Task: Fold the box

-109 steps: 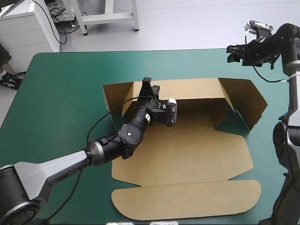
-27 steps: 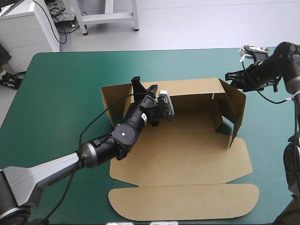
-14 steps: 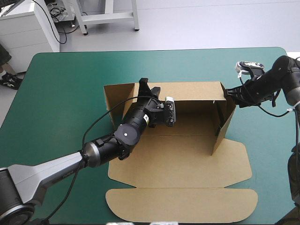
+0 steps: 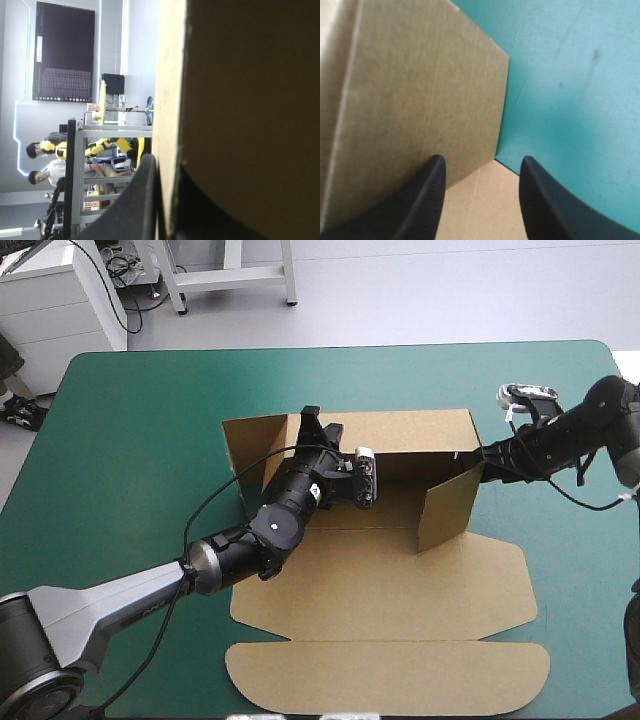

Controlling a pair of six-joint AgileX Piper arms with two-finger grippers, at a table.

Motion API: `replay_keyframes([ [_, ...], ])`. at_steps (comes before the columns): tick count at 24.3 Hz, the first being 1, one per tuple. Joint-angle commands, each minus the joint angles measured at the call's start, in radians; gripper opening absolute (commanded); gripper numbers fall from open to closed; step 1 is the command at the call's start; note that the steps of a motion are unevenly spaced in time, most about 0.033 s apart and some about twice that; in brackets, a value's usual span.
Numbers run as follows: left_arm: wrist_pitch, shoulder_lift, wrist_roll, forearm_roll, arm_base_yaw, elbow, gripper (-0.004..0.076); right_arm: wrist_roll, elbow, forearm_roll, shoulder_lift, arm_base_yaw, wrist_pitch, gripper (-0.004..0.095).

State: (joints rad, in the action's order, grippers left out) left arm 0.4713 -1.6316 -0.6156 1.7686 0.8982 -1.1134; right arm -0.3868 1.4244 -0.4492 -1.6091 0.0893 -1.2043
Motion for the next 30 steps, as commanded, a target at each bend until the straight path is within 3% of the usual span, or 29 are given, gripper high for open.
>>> replay_keyframes([
  [1, -0.011, 0.022, -0.021, 0.004, 0.001, -0.017, -0.0008, -0.074, -0.081, -0.076, 0.083, 0.0, 0.103, 0.0426],
  [3, -0.008, 0.022, -0.021, 0.004, 0.001, -0.017, -0.0008, -0.144, -0.146, -0.158, 0.123, 0.0, 0.19, 0.0426],
  [6, -0.007, 0.022, -0.021, 0.004, 0.001, -0.017, -0.0008, -0.21, -0.162, -0.166, 0.156, 0.0, 0.2, 0.0426],
  [9, -0.004, 0.022, -0.022, 0.004, 0.001, -0.017, -0.0008, -0.326, -0.166, -0.118, 0.17, 0.0, 0.107, 0.0426],
  [14, -0.004, 0.022, -0.022, 0.004, 0.001, -0.017, -0.0008, -0.468, -0.166, -0.217, 0.17, -0.001, 0.032, 0.0438],
  [20, 0.0, 0.022, -0.022, 0.004, 0.001, -0.017, -0.0008, -0.511, -0.166, -0.219, 0.166, -0.001, 0.123, 0.05],
  [30, 0.0, 0.022, -0.043, 0.006, 0.001, -0.017, -0.0008, -0.601, -0.166, -0.353, 0.071, -0.001, 0.146, 0.05],
])
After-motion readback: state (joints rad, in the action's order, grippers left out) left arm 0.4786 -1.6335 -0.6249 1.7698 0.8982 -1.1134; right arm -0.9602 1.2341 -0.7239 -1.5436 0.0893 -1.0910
